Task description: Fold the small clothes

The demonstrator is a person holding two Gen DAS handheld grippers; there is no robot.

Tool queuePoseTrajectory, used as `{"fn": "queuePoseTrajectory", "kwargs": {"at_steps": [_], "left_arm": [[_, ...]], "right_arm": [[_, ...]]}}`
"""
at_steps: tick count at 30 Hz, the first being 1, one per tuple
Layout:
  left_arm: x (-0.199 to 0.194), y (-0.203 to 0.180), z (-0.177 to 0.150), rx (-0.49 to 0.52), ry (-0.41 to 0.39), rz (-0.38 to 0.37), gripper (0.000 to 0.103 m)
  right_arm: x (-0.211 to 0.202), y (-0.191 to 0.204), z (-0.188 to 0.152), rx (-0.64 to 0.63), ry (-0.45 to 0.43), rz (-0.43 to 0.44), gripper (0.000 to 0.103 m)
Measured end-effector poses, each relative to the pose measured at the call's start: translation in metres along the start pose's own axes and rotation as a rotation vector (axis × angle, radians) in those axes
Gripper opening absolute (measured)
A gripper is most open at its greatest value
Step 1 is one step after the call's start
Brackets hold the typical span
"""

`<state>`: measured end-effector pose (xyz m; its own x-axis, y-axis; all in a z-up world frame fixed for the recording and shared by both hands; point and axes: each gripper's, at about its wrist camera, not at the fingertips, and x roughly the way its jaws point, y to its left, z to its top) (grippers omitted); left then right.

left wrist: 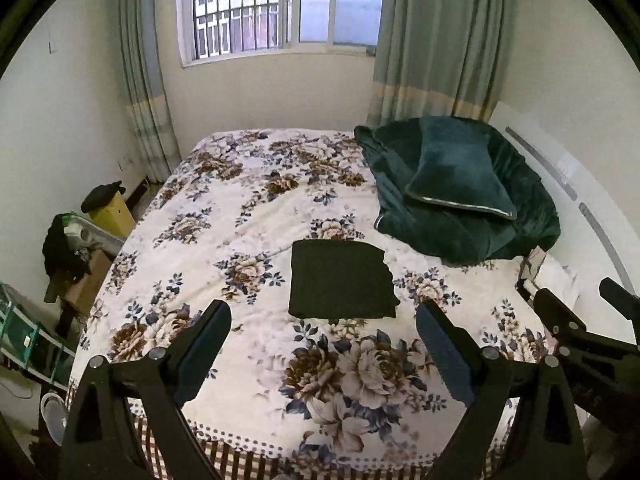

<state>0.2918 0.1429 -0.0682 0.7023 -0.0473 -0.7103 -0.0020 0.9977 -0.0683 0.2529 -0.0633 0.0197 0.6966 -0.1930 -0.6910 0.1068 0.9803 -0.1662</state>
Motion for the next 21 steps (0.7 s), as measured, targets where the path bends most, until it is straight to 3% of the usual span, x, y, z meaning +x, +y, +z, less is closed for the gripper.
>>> {"fn": "queuePoseTrajectory", "kwargs": {"at_steps": [8,11,21], "left_arm": [[-0.037,-0.004,-0.005,-0.006,-0.031,0.014,0.095],[-0.043,-0.005,-0.008,-0.016,-0.028,0.017,0.103],[-0.054,-0.005,-0.014,-0.031,-0.045,0.046,0.103]], "right_arm": [[-0.069,-0.018,-0.004,0.004,-0.047,-0.002,0.103],[-0.083,-0.023,-0.006,0.001,-0.063,-0.006,0.103],[-0.102,-0.034,-0.009,0.001,-0.087,0.011,0.103]]}}
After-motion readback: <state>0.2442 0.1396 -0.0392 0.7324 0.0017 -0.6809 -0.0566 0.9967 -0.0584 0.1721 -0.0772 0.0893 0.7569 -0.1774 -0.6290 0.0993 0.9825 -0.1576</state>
